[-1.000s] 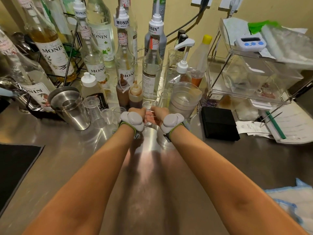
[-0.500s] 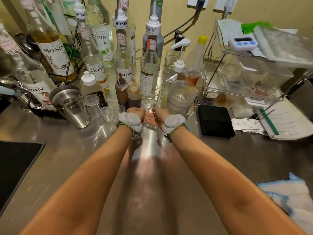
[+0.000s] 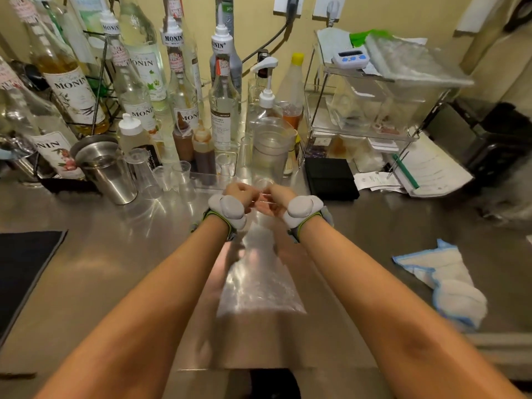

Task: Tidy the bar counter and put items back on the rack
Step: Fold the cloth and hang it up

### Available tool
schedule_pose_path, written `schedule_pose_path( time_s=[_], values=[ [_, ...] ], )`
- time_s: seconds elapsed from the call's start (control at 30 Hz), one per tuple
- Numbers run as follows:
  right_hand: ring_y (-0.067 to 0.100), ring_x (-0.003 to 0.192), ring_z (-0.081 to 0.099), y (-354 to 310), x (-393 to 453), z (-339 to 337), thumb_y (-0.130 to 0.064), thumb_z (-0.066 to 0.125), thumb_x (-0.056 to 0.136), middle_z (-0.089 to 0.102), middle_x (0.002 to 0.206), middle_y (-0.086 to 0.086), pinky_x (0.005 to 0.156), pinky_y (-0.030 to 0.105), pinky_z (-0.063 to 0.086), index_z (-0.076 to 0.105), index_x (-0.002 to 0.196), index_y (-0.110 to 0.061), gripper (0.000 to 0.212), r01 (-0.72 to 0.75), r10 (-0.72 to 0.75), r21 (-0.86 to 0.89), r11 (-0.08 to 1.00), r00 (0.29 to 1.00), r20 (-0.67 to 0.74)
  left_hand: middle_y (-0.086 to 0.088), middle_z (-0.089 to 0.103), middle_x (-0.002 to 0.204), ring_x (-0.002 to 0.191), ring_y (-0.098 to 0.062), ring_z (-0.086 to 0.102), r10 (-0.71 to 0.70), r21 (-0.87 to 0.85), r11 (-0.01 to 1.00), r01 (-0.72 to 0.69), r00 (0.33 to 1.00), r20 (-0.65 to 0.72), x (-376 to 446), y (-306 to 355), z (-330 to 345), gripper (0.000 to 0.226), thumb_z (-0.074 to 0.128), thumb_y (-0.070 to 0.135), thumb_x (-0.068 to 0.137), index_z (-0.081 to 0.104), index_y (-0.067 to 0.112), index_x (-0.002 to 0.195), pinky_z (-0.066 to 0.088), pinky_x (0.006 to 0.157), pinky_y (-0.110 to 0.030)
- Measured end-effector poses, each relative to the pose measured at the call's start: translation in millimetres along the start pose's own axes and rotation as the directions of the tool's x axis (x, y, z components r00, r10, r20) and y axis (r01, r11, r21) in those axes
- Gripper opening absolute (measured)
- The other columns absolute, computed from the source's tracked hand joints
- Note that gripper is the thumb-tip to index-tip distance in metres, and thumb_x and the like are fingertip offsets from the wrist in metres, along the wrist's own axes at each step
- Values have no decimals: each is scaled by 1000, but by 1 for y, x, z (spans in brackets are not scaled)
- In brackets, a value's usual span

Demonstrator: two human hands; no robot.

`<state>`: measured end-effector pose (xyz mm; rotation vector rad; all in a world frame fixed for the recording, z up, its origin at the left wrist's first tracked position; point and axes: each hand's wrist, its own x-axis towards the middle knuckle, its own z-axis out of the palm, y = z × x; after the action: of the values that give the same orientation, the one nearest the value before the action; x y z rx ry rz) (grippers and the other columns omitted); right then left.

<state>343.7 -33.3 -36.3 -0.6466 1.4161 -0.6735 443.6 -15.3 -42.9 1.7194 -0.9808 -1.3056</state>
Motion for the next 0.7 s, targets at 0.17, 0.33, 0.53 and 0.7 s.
schedule_pose_path(
  time_s=[0.17,0.33,0.53,0.7],
  values=[
    [17,59,52,12,-21,-45,-1,46,92,52,69,8,59,25,50,53,69,-7,25,21,-22,-46,999,1000,-19,-7,59,69,69,-20,57,2,30,1000,-4,996,89,-27,1,39,26,60,6,85,54,18,63,43,49,-20],
    [13,31,50,17,-37,-115,-6,41,93,51,64,8,33,16,40,54,74,-5,24,25,-28,-36,999,996,-86,-9,53,65,57,-18,48,-4,77,997,-10,984,178,-50,12,95,27,54,-4,82,53,14,62,39,50,-19],
    [18,55,43,25,-39,-223,-10,47,92,54,72,7,49,25,35,52,66,-9,27,-8,-44,-152,988,943,-331,-6,50,63,54,-14,46,-62,104,994,34,958,278,-77,18,184,31,49,-3,88,51,12,61,37,34,-8],
    [26,111,55,53,-43,-307,-18,44,94,57,131,16,92,33,42,59,121,2,37,-90,-108,-351,932,857,-504,-7,52,70,57,-17,48,-128,184,980,69,934,334,-94,-3,259,22,50,2,90,55,13,71,41,45,-18]
  ],
)
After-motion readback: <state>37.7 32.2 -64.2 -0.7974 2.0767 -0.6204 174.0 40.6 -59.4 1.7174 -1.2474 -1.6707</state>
